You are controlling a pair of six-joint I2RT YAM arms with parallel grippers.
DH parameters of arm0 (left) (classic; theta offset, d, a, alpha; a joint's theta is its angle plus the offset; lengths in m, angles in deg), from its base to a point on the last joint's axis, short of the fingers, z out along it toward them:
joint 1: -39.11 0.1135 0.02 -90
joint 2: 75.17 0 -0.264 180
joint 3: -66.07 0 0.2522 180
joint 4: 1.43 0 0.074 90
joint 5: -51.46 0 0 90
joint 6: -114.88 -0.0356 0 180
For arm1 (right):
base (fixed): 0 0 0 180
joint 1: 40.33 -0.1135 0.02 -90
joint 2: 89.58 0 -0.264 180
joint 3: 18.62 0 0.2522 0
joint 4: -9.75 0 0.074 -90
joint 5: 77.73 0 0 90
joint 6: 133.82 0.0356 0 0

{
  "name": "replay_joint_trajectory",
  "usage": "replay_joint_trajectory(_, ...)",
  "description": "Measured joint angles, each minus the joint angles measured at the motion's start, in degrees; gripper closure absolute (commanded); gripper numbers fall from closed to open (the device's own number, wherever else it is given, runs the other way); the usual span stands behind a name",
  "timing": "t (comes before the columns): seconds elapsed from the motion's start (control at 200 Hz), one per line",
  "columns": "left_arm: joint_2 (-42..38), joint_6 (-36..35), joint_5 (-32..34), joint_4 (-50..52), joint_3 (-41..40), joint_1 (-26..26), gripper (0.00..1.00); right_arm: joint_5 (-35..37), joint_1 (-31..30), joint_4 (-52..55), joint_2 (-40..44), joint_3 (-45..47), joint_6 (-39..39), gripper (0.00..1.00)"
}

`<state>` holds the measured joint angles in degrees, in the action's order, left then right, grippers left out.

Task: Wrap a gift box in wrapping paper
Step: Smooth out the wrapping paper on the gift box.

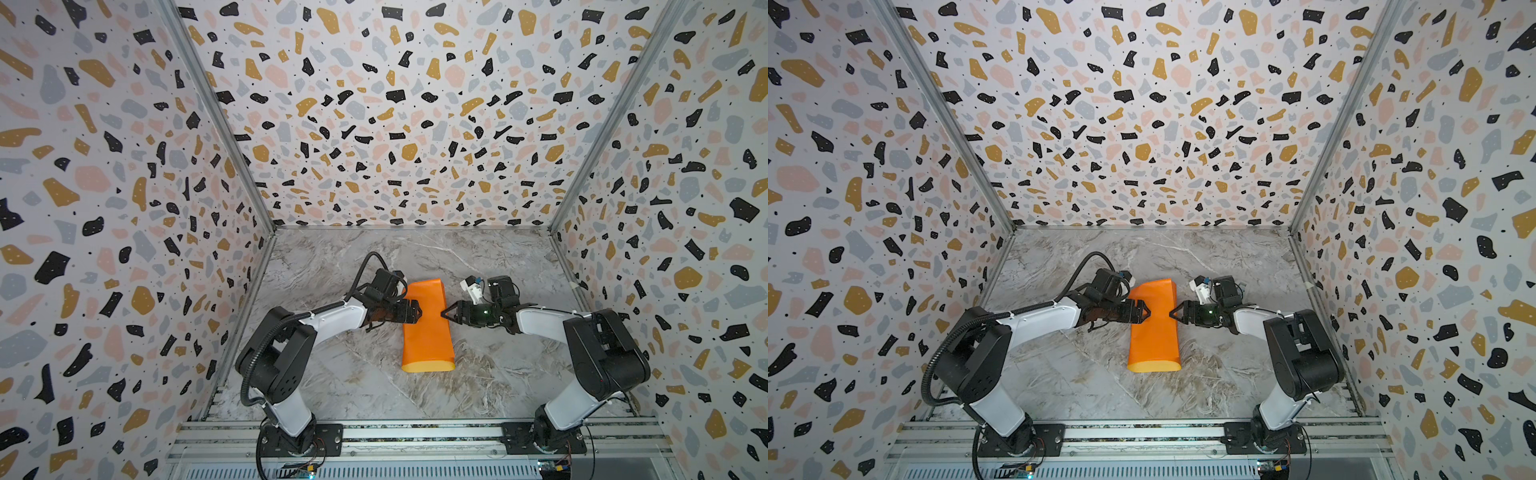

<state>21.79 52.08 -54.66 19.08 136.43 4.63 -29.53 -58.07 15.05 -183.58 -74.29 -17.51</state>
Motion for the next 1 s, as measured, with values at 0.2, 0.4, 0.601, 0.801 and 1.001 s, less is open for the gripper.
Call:
replay_joint_trajectory(0.2, -0.5, 1.55, -1.44, -2.38, -1.84, 0.35, 0.08, -0.04, 0.04, -0.02, 0.0, -0.02, -0.04, 0.23)
replay_joint_trajectory(0.4, -1.25, 2.71, -4.46, -4.09, -3.98, 0.85, 0.08, -0.09, 0.04, -0.02, 0.0, -0.02, -0.07, 0.23)
replay_joint_trajectory(0.601, -1.27, 3.48, -5.81, -4.87, -4.61, 1.31, 0.1, -0.15, 0.04, -0.04, 0.0, -0.02, -0.26, 0.23)
replay_joint_trajectory(0.801, -1.14, 2.84, -5.03, -5.11, -4.72, 1.31, 0.14, 0.04, 0.04, 0.46, 0.22, -0.22, -0.48, 0.2)
replay_joint_trajectory(1.001, -1.14, 1.97, -4.87, -5.51, -4.83, 1.31, 0.15, 1.11, 0.35, 6.27, 2.23, -1.75, -0.94, 0.14)
